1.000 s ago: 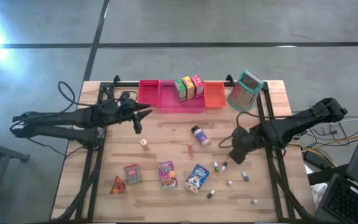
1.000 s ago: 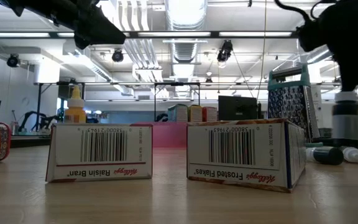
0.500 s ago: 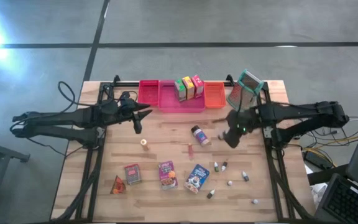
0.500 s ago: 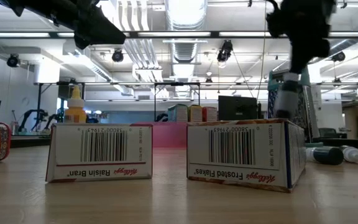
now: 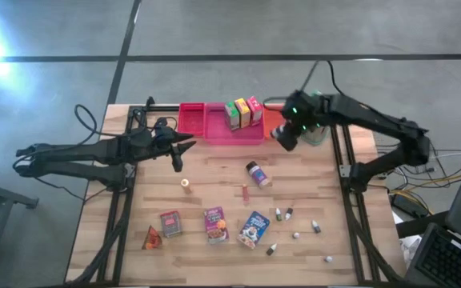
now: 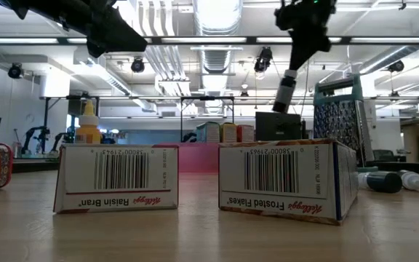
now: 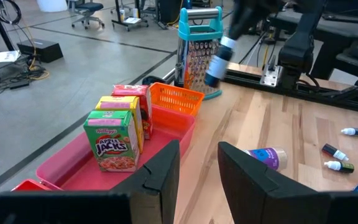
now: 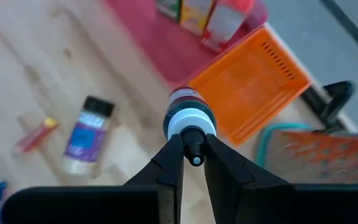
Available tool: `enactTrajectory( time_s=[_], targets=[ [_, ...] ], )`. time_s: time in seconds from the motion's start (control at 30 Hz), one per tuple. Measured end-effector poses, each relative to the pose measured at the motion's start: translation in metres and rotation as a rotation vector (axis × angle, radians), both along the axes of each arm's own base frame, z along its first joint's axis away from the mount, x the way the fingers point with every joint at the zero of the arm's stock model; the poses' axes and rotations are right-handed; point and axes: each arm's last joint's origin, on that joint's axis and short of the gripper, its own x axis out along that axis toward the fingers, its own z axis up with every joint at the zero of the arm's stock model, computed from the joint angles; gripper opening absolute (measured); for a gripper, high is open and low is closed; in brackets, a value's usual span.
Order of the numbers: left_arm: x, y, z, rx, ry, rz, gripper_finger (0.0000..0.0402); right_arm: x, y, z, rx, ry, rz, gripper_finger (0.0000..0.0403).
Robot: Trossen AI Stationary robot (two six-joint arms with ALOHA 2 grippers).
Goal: Pick & Place Kitchen Items
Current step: Put the large black food coloring bottle into the orange bin
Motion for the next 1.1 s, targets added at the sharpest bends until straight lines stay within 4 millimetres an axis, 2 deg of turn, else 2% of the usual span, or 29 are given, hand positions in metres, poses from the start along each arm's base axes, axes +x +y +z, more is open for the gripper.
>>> enactTrajectory(
  time_s=[0.3, 0.6, 0.87, 1.1],
  targets=[
    [0.0, 0.0, 0.0, 0.0, 0.0, 0.0, 0.0116, 0.026, -0.067, 0.005, 0.032, 0.113, -0.012, 0.0045],
    [0.0, 0.0, 0.0, 0.0, 0.003, 0.0, 0.0116, 0.043, -0.124, -0.015, 0.066, 0.157, -0.022, 0.0051],
    [0.0, 0.0, -0.001, 0.0, 0.006, 0.0, 0.0116, 0.053, -0.159, -0.043, 0.129, 0.19, -0.018, 0.0042],
    [0.0, 0.0, -0.001, -0.001, 0.007, 0.0, 0.0116, 0.058, -0.175, -0.064, 0.158, 0.233, -0.012, 0.005]
  ],
)
